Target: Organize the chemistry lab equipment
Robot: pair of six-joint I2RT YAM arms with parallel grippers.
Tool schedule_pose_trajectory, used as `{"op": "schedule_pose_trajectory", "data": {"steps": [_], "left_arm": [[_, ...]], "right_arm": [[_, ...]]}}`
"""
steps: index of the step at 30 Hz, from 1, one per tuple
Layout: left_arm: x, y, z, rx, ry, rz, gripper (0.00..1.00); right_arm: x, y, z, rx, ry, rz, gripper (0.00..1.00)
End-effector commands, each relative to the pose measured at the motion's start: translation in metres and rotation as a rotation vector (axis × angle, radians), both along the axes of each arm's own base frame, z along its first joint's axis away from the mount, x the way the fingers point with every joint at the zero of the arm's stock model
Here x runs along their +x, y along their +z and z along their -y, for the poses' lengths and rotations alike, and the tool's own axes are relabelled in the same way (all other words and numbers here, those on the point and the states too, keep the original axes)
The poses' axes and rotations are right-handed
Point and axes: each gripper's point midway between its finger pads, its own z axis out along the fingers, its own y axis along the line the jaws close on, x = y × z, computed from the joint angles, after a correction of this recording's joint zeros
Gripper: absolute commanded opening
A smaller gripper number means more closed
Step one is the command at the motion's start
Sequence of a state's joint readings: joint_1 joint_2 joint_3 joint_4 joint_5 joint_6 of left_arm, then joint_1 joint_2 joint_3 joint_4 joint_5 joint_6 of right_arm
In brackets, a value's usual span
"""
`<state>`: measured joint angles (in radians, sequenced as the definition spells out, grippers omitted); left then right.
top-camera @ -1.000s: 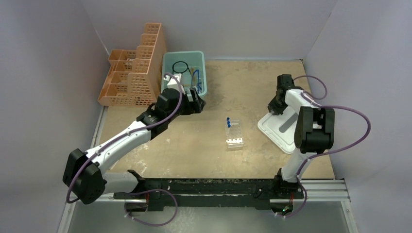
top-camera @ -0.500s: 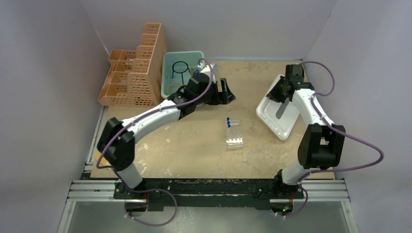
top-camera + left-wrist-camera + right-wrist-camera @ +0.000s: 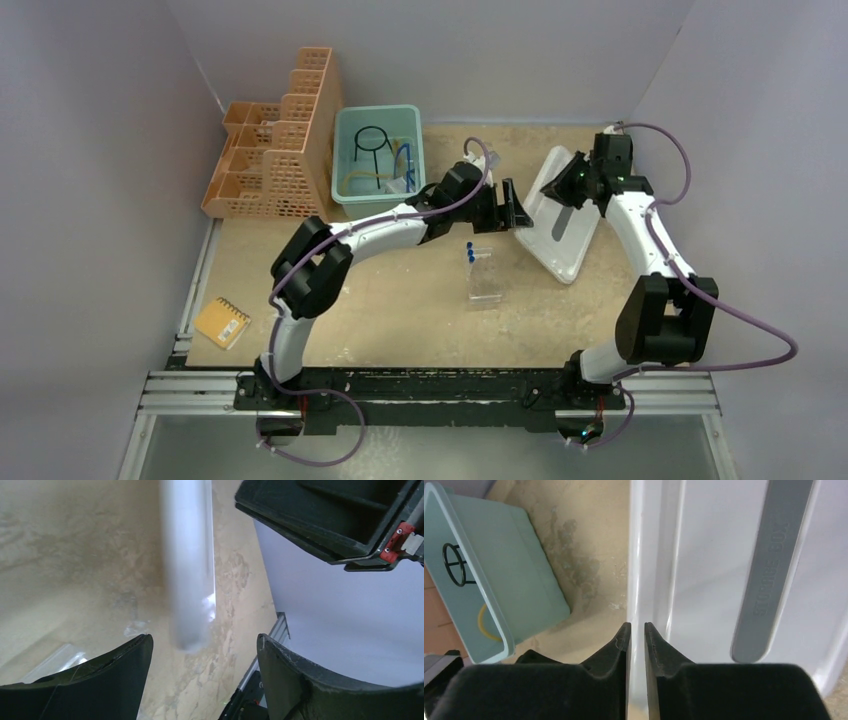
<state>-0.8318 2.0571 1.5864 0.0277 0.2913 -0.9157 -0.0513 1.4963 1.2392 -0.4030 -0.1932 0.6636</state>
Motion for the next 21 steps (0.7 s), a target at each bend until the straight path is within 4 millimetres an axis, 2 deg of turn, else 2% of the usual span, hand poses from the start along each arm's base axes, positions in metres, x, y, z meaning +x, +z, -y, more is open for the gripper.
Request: {"op": "schedule_pose_trajectory", "data": {"steps": [1,6,8,10,12,15,18,21], "left_arm": [[-0.007,0.059,0.029,-0.209,-0.057,0.047,0.74],[-0.007,0.047,0.036,-0.18,-0.04,0.031,0.67],[-0.003,0.031,0.035,-0.103,-0.024,0.022,0.62],[0.005,0.02,0.027,-0.019,0.022,0.038,0.61],[0.014,0.011,0.011,0.075,0.089,0.073,0.61],[0.024,0.006,-0.009,0.172,0.156,0.107,0.61],[0.025,0.01,-0.015,0.195,0.168,0.13,0.61],[0.031,0.011,-0.023,0.225,0.189,0.144,0.61]], "right_arm": [[0.001,0.019,-0.013,0.056,0.036,0.071,0.0],[-0.002,0.016,-0.015,0.066,0.049,0.066,0.0],[-0.003,0.012,-0.013,0.056,0.042,0.057,0.0],[-0.003,0.005,-0.007,0.022,0.031,0.042,0.0],[0.0,-0.01,0.002,-0.028,0.01,0.014,0.02],[0.007,-0.039,0.021,-0.149,0.011,-0.072,0.16],[0.017,-0.063,0.016,-0.179,0.044,-0.141,0.24],[0.029,-0.082,0.01,-0.208,0.063,-0.186,0.28]]}}
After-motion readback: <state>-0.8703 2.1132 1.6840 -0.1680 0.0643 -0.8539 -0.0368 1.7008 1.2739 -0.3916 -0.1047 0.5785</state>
